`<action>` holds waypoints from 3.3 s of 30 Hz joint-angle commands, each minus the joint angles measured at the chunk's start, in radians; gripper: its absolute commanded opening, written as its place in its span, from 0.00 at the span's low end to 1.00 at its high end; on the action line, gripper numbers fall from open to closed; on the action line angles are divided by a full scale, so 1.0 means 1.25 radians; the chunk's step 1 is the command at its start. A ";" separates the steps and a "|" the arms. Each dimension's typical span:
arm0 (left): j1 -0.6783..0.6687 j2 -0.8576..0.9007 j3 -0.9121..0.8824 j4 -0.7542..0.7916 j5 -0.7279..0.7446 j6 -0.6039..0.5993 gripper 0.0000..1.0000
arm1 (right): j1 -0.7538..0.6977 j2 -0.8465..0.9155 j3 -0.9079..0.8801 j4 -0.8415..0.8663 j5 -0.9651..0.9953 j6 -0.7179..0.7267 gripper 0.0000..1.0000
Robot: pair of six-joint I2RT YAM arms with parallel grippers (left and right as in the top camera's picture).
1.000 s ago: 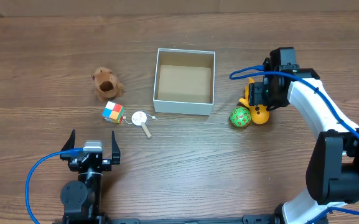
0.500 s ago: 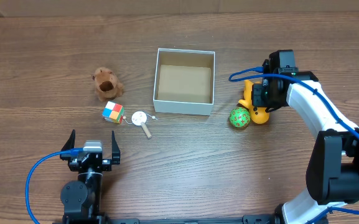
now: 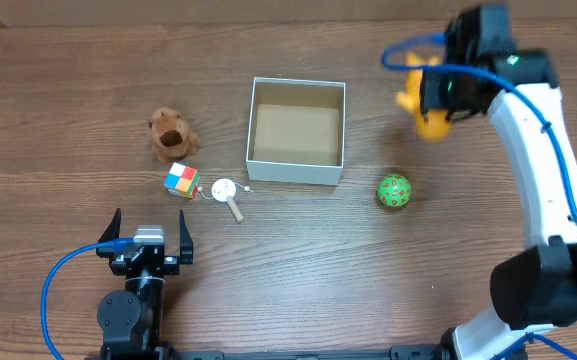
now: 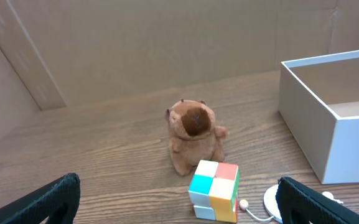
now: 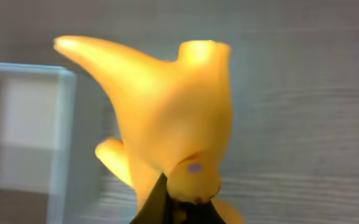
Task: Pack container
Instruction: 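Lift the yellow toy with the right gripper and carry it over the box, then lower the yellow toy into the box and open the right gripper, then move the right gripper to the green ball and grasp it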
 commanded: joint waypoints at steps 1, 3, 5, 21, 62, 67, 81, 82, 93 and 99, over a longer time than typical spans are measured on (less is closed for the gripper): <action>0.005 -0.008 -0.003 0.001 0.009 0.009 1.00 | 0.081 -0.010 0.108 -0.025 -0.020 0.047 0.04; 0.005 -0.008 -0.003 0.001 0.009 0.009 1.00 | 0.125 -0.010 0.109 -0.016 -0.020 0.063 0.04; 0.005 -0.008 -0.003 0.001 0.009 0.009 1.00 | 0.164 -0.008 0.098 -0.002 -0.018 0.085 0.04; 0.005 -0.008 -0.003 0.001 0.009 0.009 1.00 | 0.304 0.005 -0.208 0.308 0.070 0.203 0.04; 0.005 -0.008 -0.003 0.001 0.009 0.009 1.00 | 0.237 -0.030 -0.037 -0.027 0.241 0.277 0.86; 0.005 -0.008 -0.003 0.001 0.009 0.009 1.00 | 0.110 -0.040 -0.057 -0.139 0.181 0.291 0.86; 0.005 -0.008 -0.003 0.001 0.009 0.009 1.00 | -0.008 -0.040 -0.380 0.064 0.075 0.201 0.86; 0.005 -0.008 -0.003 0.001 0.009 0.009 1.00 | -0.008 -0.040 -0.403 0.080 0.063 0.201 0.86; 0.005 -0.008 -0.003 0.001 0.009 0.009 1.00 | -0.008 -0.037 -0.550 0.205 0.018 0.201 0.86; 0.005 -0.008 -0.003 0.001 0.009 0.009 1.00 | -0.008 -0.036 -0.603 0.267 0.009 0.201 0.70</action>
